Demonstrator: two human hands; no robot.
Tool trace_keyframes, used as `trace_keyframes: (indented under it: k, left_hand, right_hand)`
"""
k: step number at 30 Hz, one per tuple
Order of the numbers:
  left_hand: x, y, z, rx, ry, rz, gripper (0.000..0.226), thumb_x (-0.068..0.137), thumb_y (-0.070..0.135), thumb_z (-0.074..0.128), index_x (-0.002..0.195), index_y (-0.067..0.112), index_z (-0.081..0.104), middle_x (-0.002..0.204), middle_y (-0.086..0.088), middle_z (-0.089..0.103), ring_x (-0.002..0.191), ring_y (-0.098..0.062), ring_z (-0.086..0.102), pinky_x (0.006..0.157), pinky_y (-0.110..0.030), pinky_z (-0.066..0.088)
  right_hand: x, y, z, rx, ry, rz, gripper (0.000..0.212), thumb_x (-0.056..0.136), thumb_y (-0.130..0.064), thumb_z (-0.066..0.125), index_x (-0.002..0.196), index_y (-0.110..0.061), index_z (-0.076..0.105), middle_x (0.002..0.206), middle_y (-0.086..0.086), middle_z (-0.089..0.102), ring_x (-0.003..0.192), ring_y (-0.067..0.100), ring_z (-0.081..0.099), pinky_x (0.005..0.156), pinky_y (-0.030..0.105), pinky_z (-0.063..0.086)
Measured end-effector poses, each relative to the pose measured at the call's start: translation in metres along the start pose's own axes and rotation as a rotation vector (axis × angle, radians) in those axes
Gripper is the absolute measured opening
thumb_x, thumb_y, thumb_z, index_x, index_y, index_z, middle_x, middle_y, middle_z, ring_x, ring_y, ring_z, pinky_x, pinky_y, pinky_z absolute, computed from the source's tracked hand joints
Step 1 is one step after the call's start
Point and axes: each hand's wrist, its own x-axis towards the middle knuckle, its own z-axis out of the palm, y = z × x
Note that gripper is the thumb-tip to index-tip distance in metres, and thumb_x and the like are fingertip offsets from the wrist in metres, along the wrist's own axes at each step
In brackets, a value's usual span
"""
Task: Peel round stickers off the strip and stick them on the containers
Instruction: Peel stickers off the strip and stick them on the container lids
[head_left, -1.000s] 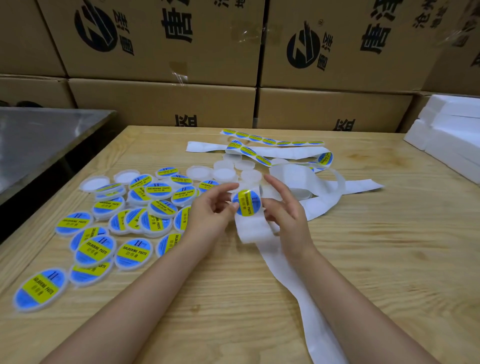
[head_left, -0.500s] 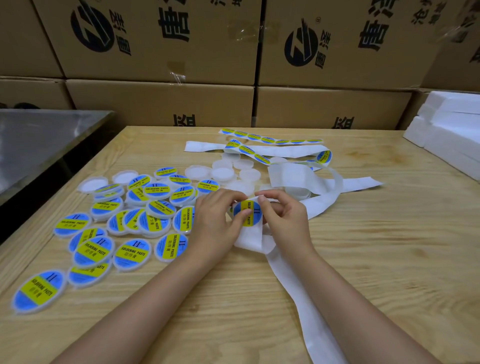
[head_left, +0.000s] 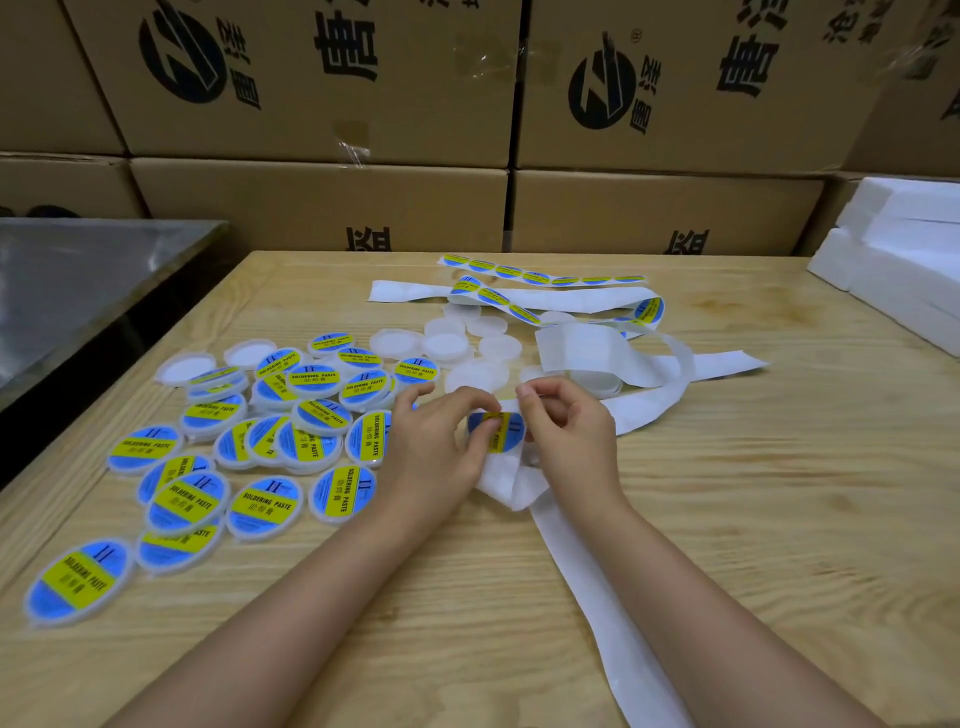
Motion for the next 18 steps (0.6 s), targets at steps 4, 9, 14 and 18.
trace_keyframes:
  k: [4, 9, 14, 18]
  left_hand:
    - [0.002, 0.002, -0.002, -0.238, 0.006, -0.105, 0.007, 0.078, 0.016, 0.066, 0.081, 0.022, 0.065, 0.104, 0.015, 0.065, 0.103, 0.001, 0.056, 0.093, -0.023, 0.04]
    - [0.011, 0.005, -0.006, -0.708, 0.114, -0.538, 0.017, 0.083, 0.006, 0.066, 0.08, 0.022, 0.063, 0.079, 0.011, 0.065, 0.079, -0.003, 0.062, 0.074, -0.022, 0.049]
    - [0.015, 0.004, -0.012, -1.316, 0.046, -0.847, 0.009, 0.074, 0.019, 0.063, 0.083, 0.021, 0.061, 0.078, 0.002, 0.068, 0.078, -0.012, 0.067, 0.067, -0.031, 0.056]
    - [0.011, 0.005, -0.013, -1.552, -0.115, -0.89, 0.017, 0.074, 0.023, 0.063, 0.09, 0.02, 0.065, 0.102, -0.006, 0.067, 0.106, -0.029, 0.064, 0.084, -0.053, 0.052]
  right_hand:
    - [0.006, 0.003, -0.005, 0.002, 0.096, 0.071, 0.013, 0.087, -0.025, 0.063, 0.075, -0.025, 0.063, 0.064, -0.008, 0.069, 0.068, 0.012, 0.067, 0.073, 0.037, 0.054]
    - [0.014, 0.005, -0.01, -0.001, 0.172, 0.174, 0.036, 0.08, -0.045, 0.068, 0.1, -0.016, 0.063, 0.078, -0.004, 0.067, 0.077, 0.014, 0.064, 0.074, 0.029, 0.048]
    - [0.015, 0.008, -0.008, -0.293, 0.2, 0.038, 0.063, 0.081, -0.024, 0.069, 0.137, -0.015, 0.041, 0.108, 0.003, 0.049, 0.102, 0.019, 0.049, 0.091, 0.027, 0.039]
    - [0.008, -0.001, -0.007, -0.293, 0.243, -0.215, 0.046, 0.084, -0.014, 0.065, 0.128, -0.018, 0.052, 0.104, -0.001, 0.037, 0.098, 0.016, 0.045, 0.091, 0.021, 0.036]
